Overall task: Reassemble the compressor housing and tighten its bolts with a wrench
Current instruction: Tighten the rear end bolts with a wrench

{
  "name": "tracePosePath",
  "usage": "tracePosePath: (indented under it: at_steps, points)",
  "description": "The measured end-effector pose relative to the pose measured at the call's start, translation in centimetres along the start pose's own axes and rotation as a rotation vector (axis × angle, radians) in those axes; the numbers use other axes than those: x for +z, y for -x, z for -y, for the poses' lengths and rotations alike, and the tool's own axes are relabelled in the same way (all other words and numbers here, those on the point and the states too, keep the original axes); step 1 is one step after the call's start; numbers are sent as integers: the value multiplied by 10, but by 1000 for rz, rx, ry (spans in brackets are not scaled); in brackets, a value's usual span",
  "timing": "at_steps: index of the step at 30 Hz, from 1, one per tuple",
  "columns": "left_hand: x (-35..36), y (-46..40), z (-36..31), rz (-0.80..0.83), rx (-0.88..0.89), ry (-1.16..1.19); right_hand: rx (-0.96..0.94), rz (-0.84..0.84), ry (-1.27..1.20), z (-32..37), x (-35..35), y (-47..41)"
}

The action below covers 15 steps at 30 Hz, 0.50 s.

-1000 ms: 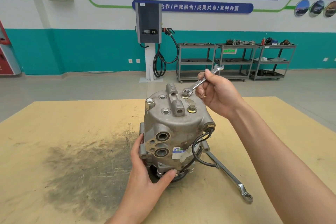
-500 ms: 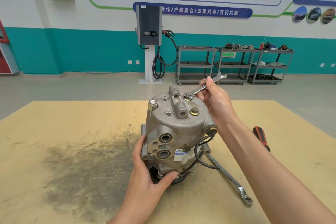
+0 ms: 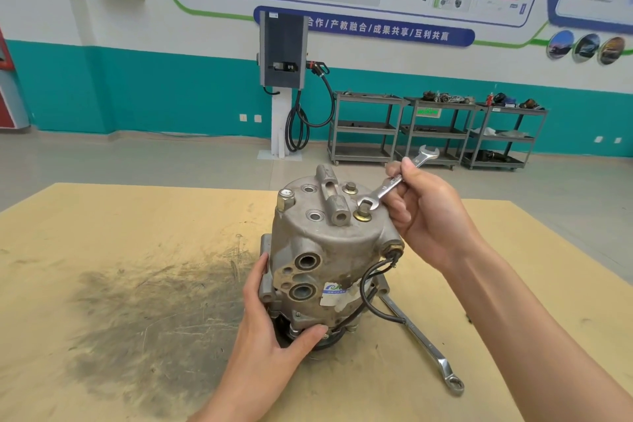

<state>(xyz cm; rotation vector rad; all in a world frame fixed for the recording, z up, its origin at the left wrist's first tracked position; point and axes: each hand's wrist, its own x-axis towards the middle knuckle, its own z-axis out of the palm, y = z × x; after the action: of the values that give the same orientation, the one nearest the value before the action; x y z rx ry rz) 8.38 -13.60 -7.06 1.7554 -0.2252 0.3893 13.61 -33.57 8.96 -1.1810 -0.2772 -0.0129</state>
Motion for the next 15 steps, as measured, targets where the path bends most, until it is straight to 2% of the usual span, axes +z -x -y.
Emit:
tracePosePath:
  at_steps: [11,15]
  points:
    - [0,-1,-2,6,-4,22,114,89,8,5,1,-10]
    - [0,-2,-2,6,10,9,93,89,34,7,1,-10]
